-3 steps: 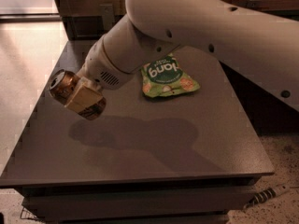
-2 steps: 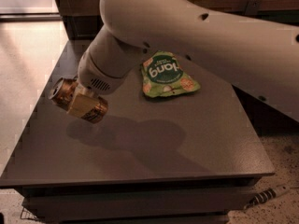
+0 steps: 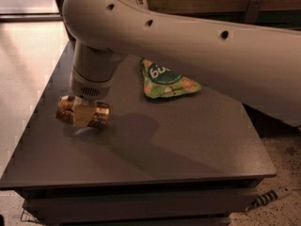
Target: Knock orange can over
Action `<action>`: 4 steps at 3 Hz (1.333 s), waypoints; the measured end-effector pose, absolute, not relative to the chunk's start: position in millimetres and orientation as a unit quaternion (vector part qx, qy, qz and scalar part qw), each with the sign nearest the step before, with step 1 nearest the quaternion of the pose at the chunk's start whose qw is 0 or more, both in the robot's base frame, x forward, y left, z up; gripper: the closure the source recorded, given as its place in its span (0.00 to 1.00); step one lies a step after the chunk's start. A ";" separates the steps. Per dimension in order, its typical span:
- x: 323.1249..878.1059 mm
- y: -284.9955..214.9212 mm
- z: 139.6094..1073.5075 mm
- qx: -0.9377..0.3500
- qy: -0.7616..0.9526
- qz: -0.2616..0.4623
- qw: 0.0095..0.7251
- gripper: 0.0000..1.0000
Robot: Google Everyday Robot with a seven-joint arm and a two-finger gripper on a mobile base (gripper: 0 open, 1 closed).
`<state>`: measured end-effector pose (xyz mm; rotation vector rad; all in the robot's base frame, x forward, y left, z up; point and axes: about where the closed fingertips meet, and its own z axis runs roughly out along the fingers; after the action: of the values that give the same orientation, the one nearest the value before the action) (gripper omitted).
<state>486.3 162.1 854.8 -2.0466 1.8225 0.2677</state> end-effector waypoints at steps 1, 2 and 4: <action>482.7 172.9 837.9 -0.749 0.638 0.098 0.150 1.00; 480.5 179.9 826.3 -0.757 0.628 0.117 0.133 0.76; 479.5 180.0 826.9 -0.758 0.628 0.116 0.133 0.22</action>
Offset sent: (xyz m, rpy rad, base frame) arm -0.0140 0.0474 -0.0677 0.0810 0.2421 0.2275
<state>479.5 180.0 826.9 -2.1983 1.8203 0.3364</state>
